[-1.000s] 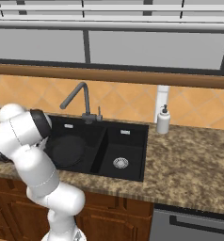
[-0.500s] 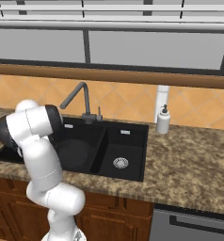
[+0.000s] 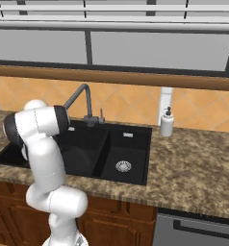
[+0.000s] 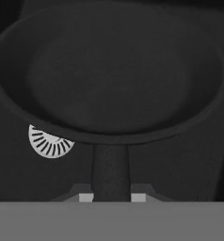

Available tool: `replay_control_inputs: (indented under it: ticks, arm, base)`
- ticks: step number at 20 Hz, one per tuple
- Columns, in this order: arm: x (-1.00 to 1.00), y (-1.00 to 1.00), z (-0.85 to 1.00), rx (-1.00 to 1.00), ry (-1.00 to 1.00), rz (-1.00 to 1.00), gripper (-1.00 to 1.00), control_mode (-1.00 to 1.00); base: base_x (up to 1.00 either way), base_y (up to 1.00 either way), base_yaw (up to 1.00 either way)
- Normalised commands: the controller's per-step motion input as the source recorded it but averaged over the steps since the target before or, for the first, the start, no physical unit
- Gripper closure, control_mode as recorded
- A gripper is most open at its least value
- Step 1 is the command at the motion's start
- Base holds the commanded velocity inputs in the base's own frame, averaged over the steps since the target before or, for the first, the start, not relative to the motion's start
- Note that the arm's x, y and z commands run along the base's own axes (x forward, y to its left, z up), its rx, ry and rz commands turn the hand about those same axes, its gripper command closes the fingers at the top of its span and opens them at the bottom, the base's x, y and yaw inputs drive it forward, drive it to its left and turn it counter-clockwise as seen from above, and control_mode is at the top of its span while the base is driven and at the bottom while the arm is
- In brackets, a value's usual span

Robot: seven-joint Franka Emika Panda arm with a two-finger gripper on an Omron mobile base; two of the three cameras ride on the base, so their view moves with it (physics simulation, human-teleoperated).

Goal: Pick the pan and sponge and place them into the sink. Then turn on the water.

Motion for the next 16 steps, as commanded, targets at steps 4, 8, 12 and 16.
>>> replay_control_inputs:
  ticks: [4,8,12,16]
  arm:
    - [0.04,0.16,-0.13,0.00,0.00,0.00,1.00,-1.00]
    - [0.18,0.15,-0.25,0.00,0.00,0.00,1.00,-1.00]
    - [0.23,0.17,-0.39,0.00,-0.01,0.00,1.00,-1.00]
    - [0.23,0.21,-0.44,0.00,-0.06,0.00,1.00,-1.00]
  base:
    - [0.00,0.00,0.00]
    - [0.00,0.00,0.00]
    - [0.00,0.00,0.00]
    - [0.00,0.00,0.00]
